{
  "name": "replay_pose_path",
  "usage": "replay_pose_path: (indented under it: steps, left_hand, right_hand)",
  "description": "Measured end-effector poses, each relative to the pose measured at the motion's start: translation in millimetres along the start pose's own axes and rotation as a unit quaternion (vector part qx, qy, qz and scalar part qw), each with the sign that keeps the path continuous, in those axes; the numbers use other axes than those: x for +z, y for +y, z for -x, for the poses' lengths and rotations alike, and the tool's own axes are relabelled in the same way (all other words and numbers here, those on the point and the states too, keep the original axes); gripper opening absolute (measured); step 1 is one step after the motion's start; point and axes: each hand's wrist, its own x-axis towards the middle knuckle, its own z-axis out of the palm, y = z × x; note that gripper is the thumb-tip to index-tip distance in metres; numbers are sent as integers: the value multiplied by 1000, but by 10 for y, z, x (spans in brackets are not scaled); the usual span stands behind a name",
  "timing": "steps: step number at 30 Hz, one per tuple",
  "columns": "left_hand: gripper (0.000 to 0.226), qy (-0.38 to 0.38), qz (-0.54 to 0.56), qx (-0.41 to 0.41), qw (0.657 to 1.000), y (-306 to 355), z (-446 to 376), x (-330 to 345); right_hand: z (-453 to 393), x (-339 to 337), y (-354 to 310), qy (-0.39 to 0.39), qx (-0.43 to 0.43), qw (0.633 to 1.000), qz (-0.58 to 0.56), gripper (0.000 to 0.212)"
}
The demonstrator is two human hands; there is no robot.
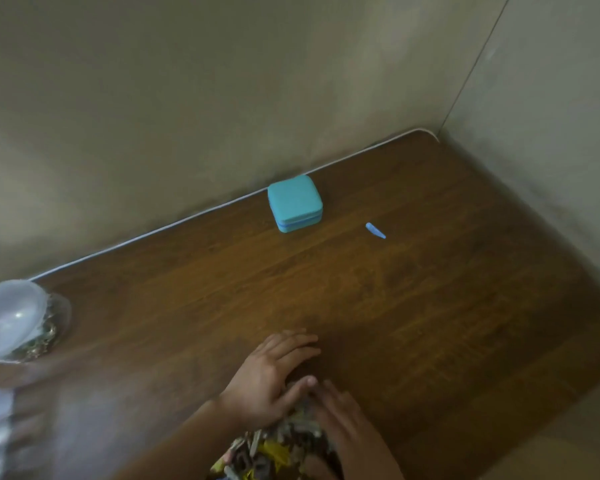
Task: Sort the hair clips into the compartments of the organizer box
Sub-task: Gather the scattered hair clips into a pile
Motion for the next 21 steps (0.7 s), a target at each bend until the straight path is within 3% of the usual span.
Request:
replay_pose_path:
  steps: [3, 6, 10, 15, 17, 21]
  left_hand:
    - [49, -5, -2, -1, 1000, -9, -459, -10]
    - [51, -4, -23, -3, 1000, 52, -1064, -43]
    - [66, -58, -94, -58, 992, 145, -2040, -100]
    - [67, -145, -196, -104, 964, 101, -2533, -4]
    - [67, -160, -204, -82, 962, 75, -2434, 34]
    - [67, -179, -200, -48, 962, 91, -1926, 10]
  right_hand:
    - [-81, 140, 103, 42, -46, 996, 62, 51]
    - [-203, -207, 380, 86, -58, 994, 31, 41]
    - [-687, -917, 916, 180, 49, 976, -114, 49]
    - [-1392, -1492, 1424, 220, 137, 960, -104, 55]
    - [-1557, -1590, 1504, 205, 140, 963, -103, 57]
    - [-1639, -1538, 1413, 92, 128, 985, -65, 64]
